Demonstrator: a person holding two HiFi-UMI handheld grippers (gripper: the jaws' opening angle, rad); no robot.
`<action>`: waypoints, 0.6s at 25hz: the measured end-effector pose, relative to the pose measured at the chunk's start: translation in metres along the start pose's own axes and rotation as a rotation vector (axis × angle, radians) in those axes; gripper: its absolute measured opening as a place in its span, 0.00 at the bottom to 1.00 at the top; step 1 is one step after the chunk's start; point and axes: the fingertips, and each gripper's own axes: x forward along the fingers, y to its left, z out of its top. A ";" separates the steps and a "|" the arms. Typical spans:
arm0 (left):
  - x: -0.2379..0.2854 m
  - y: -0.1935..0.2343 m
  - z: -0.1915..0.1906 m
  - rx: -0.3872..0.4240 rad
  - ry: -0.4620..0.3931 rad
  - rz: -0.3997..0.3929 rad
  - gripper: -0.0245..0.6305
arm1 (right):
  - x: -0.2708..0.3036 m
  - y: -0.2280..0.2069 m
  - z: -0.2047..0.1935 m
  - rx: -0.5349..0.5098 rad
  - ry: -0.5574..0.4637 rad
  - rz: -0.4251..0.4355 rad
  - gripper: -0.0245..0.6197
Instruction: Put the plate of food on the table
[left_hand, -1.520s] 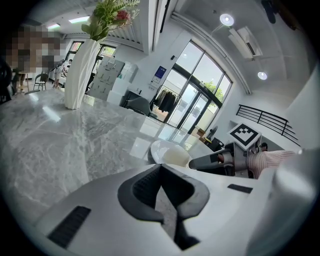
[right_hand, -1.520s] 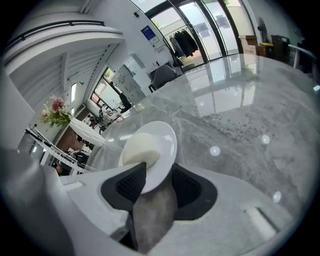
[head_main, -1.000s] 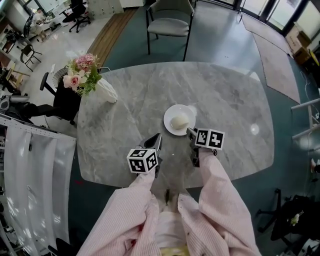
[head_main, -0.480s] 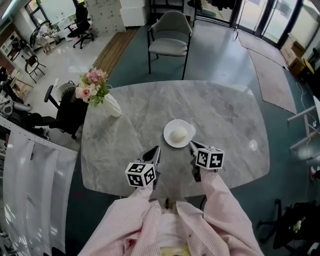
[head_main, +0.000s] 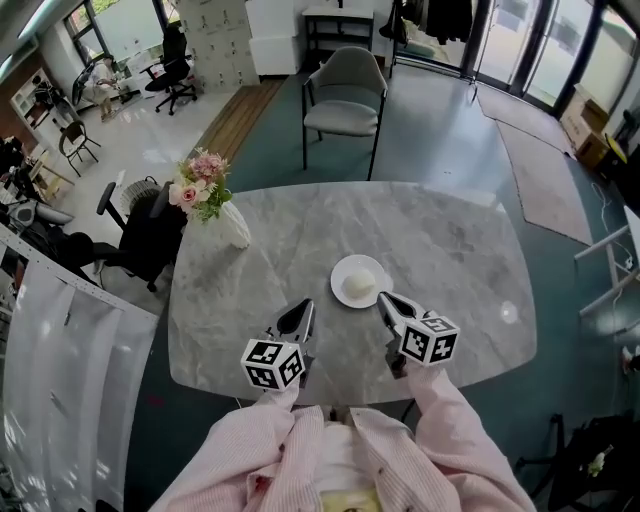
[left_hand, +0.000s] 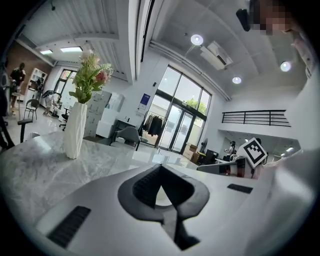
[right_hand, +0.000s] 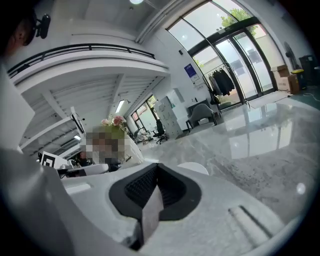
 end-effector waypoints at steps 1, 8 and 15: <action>-0.003 -0.001 0.005 0.002 -0.016 0.001 0.03 | -0.003 0.004 0.004 -0.001 -0.022 0.012 0.05; -0.025 -0.005 0.035 0.062 -0.112 0.023 0.03 | -0.022 0.025 0.028 -0.065 -0.136 0.062 0.05; -0.040 -0.002 0.047 0.123 -0.160 0.060 0.03 | -0.037 0.027 0.039 -0.080 -0.220 0.034 0.05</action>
